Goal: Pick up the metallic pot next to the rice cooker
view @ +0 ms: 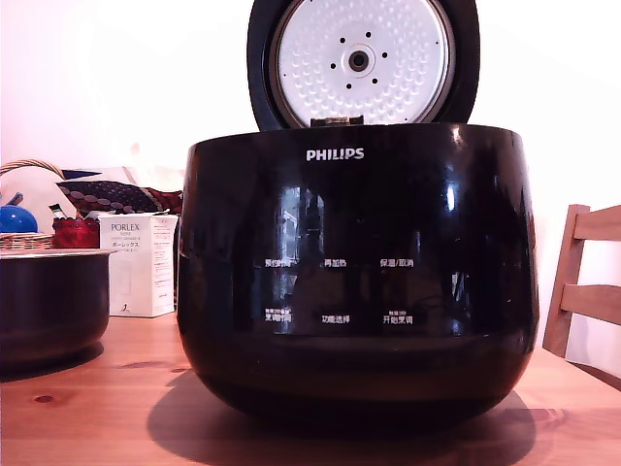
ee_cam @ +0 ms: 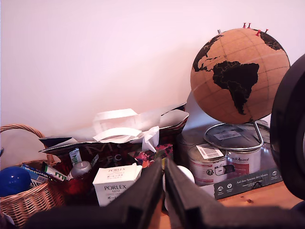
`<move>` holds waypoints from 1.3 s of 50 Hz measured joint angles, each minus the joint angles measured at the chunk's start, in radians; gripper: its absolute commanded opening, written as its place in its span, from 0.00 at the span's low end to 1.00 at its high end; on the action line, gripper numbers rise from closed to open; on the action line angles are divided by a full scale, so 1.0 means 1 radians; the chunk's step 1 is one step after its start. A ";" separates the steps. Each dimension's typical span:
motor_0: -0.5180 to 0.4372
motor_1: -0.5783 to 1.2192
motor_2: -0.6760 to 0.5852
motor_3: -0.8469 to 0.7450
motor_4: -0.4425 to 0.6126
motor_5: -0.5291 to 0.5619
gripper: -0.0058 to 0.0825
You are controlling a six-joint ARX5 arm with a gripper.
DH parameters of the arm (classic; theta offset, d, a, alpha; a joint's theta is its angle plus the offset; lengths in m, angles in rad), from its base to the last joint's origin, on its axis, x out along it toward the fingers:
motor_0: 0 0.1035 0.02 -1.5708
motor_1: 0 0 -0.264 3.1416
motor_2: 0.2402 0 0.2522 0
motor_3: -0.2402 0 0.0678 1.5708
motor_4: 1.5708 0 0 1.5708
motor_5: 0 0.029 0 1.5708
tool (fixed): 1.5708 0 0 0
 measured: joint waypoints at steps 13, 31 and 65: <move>0.000 0.000 0.000 0.000 0.000 0.000 0.04; 0.007 0.000 0.002 -0.038 0.001 0.070 0.04; 0.140 0.209 0.644 -1.136 0.200 0.785 0.05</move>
